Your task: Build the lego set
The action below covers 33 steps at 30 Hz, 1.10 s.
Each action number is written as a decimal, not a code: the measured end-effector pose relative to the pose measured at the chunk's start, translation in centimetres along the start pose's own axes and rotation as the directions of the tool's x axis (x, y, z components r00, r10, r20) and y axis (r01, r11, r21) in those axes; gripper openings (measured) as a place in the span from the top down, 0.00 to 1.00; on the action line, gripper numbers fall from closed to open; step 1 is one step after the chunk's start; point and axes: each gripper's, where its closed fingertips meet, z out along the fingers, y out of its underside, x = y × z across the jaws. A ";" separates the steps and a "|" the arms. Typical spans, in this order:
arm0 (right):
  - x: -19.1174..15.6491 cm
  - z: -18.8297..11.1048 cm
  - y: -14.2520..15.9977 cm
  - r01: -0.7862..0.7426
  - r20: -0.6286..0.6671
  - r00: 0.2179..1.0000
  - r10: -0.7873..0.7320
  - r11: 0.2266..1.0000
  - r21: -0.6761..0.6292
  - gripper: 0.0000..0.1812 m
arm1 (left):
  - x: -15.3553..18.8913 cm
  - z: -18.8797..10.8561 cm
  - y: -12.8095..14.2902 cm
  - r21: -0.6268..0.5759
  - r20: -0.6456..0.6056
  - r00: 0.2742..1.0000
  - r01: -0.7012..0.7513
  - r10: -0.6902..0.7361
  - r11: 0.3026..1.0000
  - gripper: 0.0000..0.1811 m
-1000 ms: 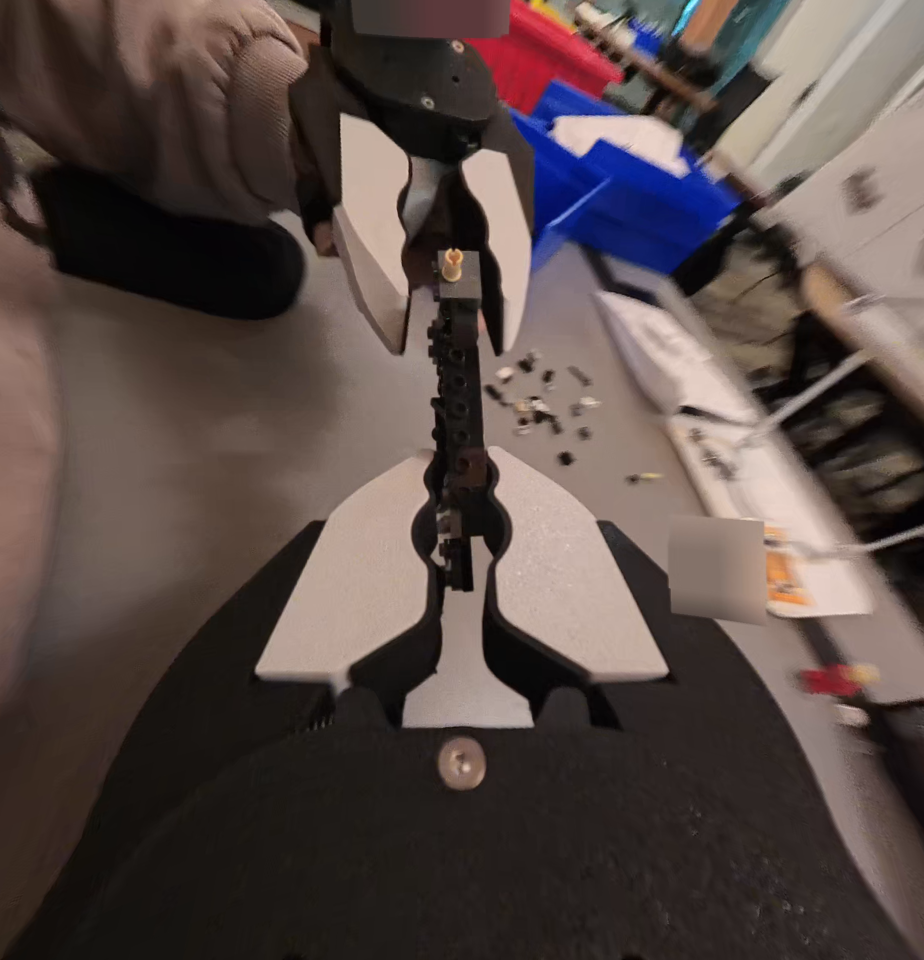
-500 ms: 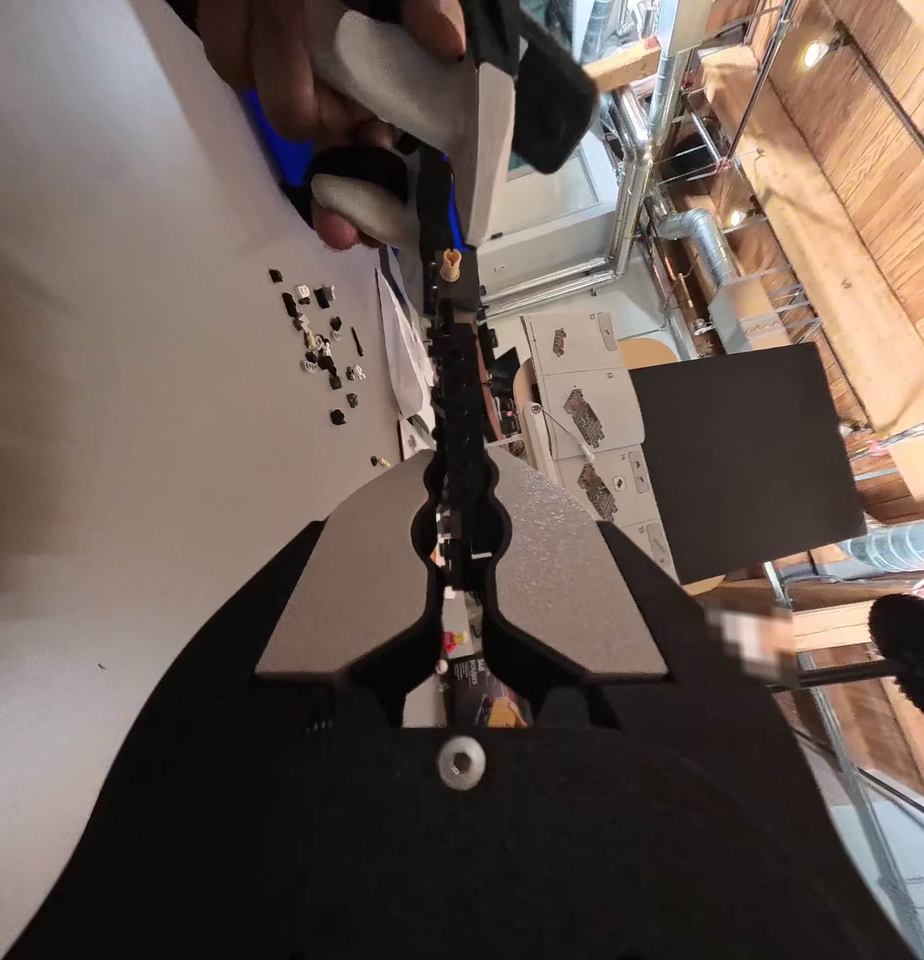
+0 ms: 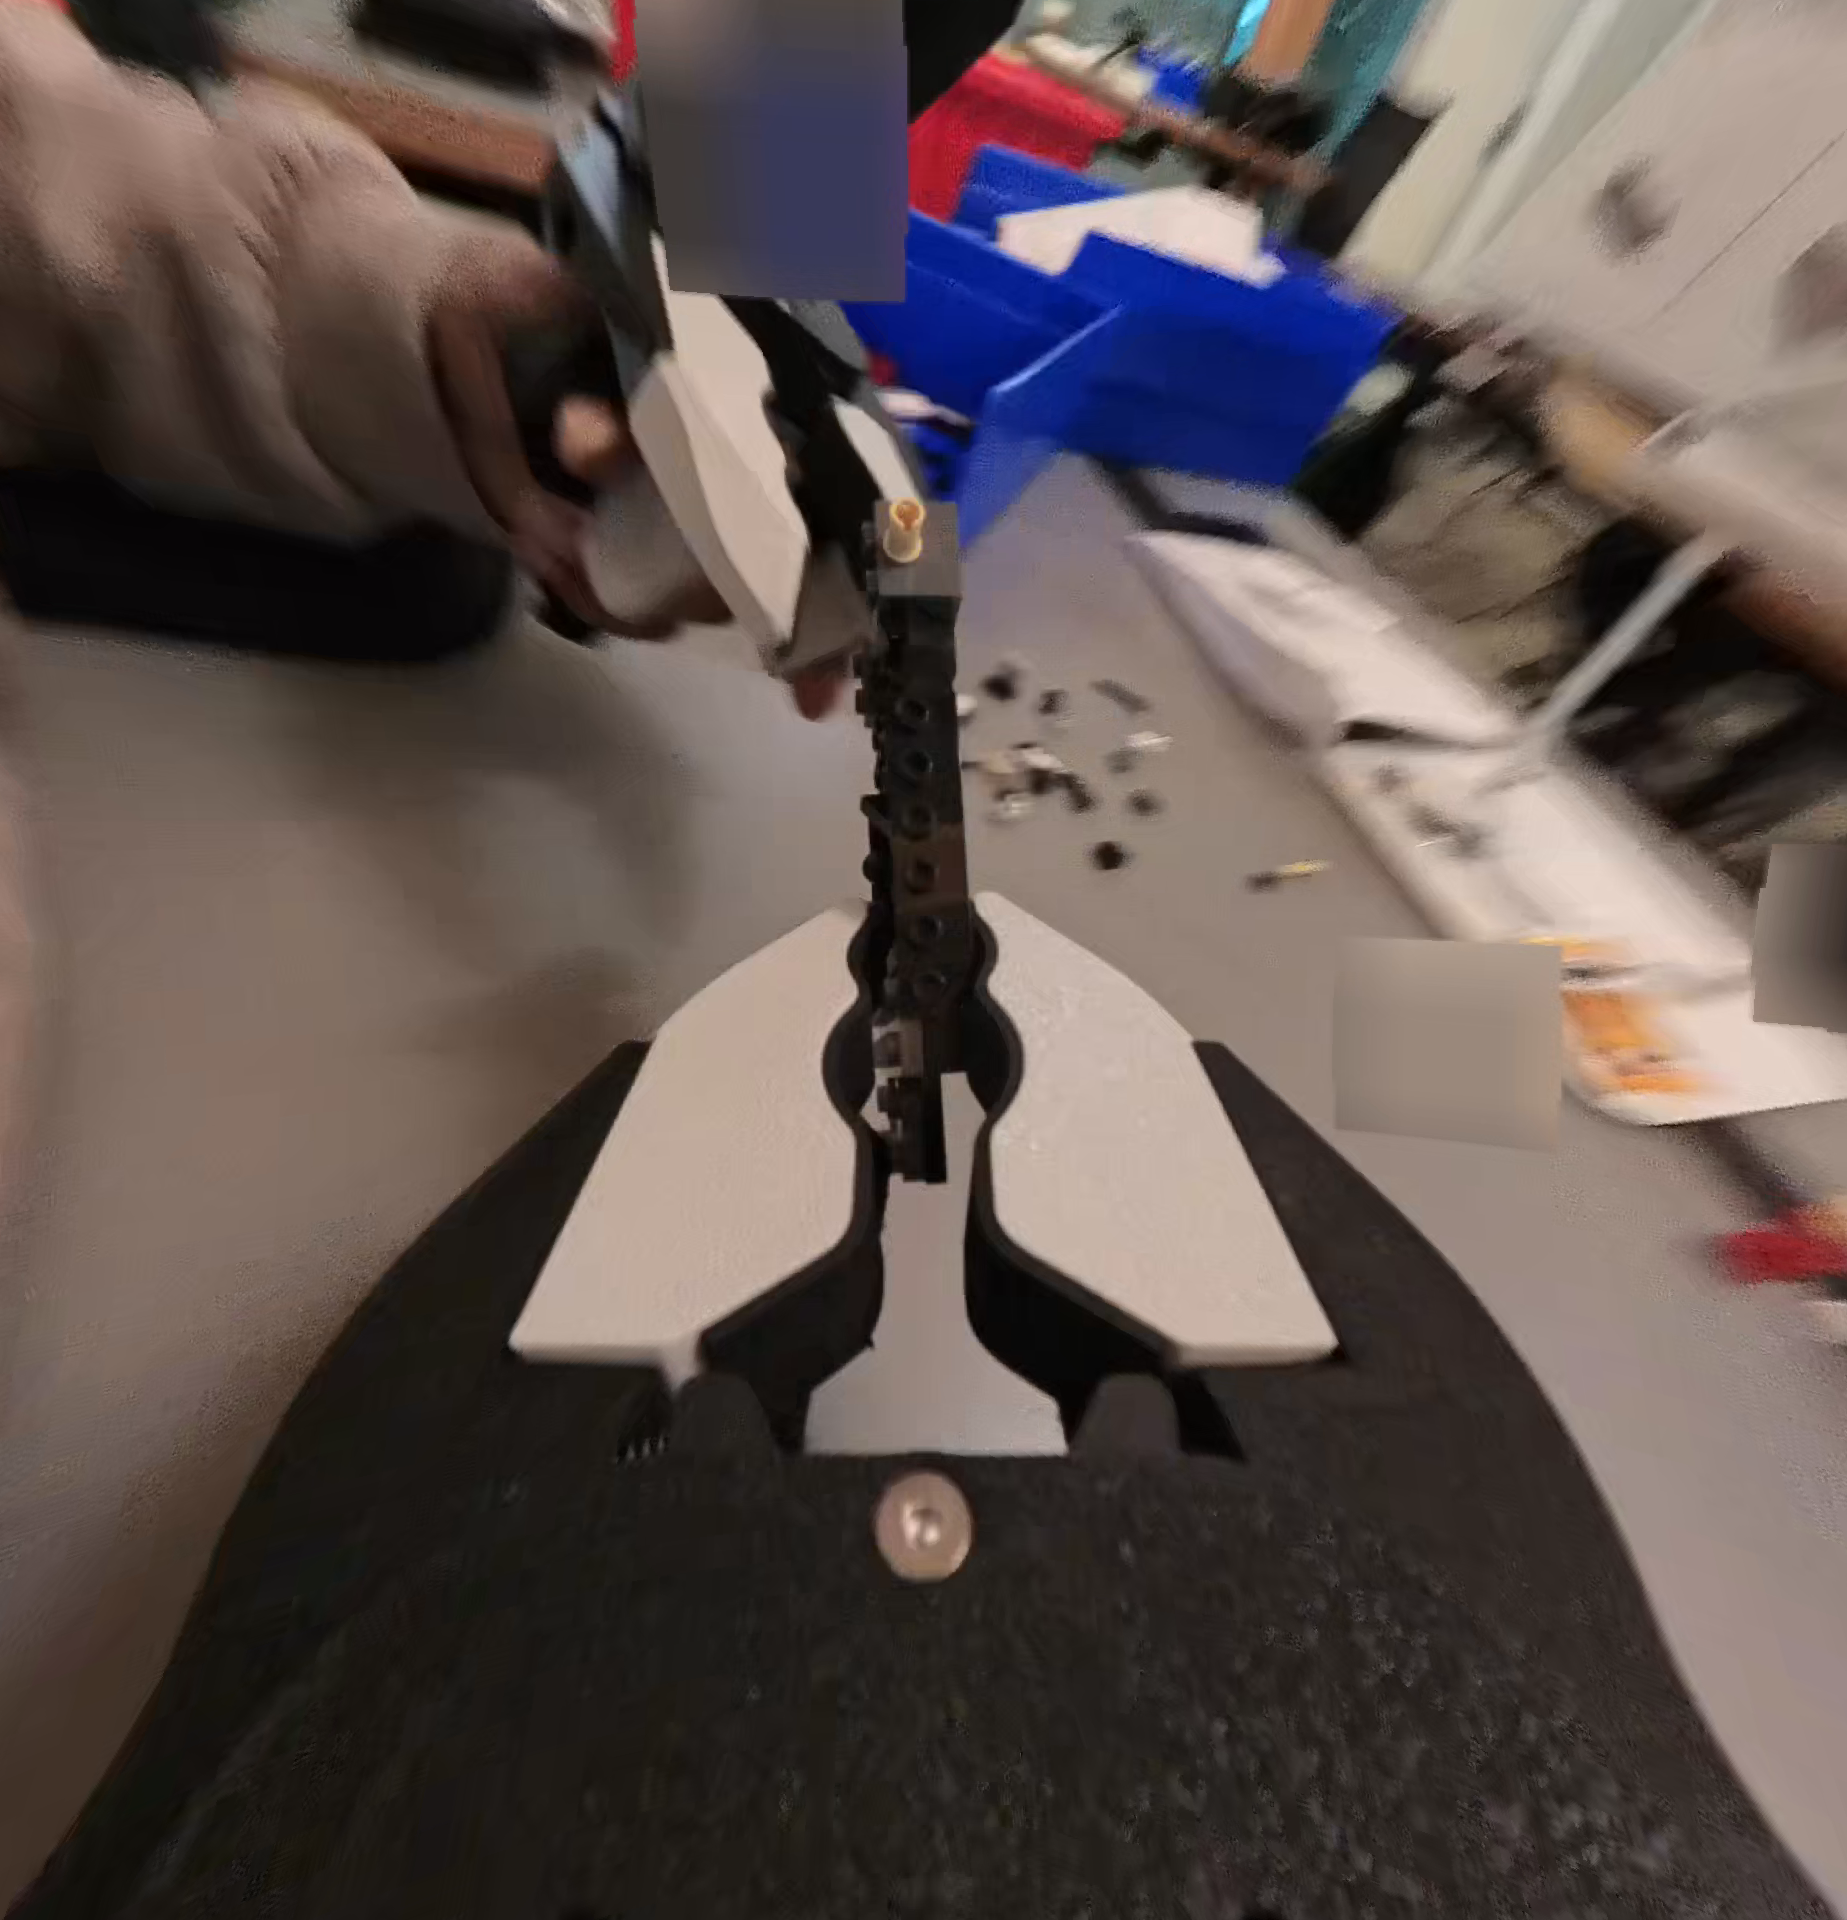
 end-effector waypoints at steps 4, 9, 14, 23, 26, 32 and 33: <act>-0.6 0.2 -0.4 -0.362 0.241 0.898 0.368 0.930 -0.069 0.93 | -0.2 1.1 0.5 -0.051 -0.002 0.994 -0.105 0.105 0.993 0.78; -1.3 0.9 0.5 -0.540 0.342 0.731 0.590 0.807 -0.238 0.93 | 0.0 1.7 0.3 -0.018 -0.086 0.996 0.035 -0.037 0.999 0.92; 1.0 1.9 1.4 -0.570 0.236 0.758 0.608 0.794 -0.212 0.79 | -1.7 1.7 0.8 0.027 -0.147 0.907 0.402 -0.394 0.915 0.93; 1.7 4.1 4.1 0.107 -0.046 0.989 -0.142 0.887 -0.449 0.61 | -4.1 1.3 1.2 0.113 -0.200 0.687 0.725 -0.699 0.680 0.93; 1.6 4.6 4.0 0.107 -0.031 0.990 -0.135 0.890 -0.442 0.65 | -3.9 1.0 1.0 0.126 -0.224 0.657 0.752 -0.720 0.647 0.92; 0.6 3.8 2.7 -0.116 0.136 0.973 0.186 0.907 -0.405 0.65 | -2.9 0.2 0.0 0.136 -0.254 0.701 0.708 -0.666 0.693 0.82; 0.4 3.5 2.5 -0.151 0.168 0.957 0.235 0.902 -0.404 0.65 | -3.0 0.0 0.0 0.137 -0.246 0.712 0.697 -0.658 0.704 0.81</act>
